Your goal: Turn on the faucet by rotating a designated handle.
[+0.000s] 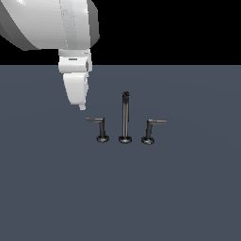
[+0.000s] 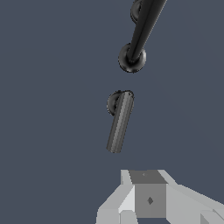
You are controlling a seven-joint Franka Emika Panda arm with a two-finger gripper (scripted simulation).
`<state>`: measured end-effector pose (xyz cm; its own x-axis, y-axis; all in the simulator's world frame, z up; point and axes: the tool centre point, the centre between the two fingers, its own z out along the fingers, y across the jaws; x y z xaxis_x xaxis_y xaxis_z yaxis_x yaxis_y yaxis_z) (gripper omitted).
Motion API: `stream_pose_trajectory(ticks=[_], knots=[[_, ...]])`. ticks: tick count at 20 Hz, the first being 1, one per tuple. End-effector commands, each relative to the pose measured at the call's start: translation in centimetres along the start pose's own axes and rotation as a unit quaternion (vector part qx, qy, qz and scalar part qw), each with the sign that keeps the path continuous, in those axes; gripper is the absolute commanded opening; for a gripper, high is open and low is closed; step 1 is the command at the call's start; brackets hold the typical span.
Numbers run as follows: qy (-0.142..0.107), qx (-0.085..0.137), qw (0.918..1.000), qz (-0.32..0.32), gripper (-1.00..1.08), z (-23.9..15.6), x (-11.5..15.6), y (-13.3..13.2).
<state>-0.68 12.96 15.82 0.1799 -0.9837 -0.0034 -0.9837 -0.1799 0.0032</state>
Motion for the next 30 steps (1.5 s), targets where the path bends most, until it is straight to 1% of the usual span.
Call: stream_pose_trajectory(ticks=[1,9,15,25,30], knots=[[0.001,0.0,0.9996,0.028,-1.0,1.3,0.6,-1.2],[0.003,0.001,0.9951,0.099,-1.0,4.5,2.5,-4.2],[0.002,0.002,0.9916,0.13,-1.0,5.8,3.4,-5.4],[0.002,0.002,0.9908,0.135,-1.0,6.0,3.6,-5.6],[0.002,0.002,0.9908,0.135,-1.0,6.0,2.4,-4.2]])
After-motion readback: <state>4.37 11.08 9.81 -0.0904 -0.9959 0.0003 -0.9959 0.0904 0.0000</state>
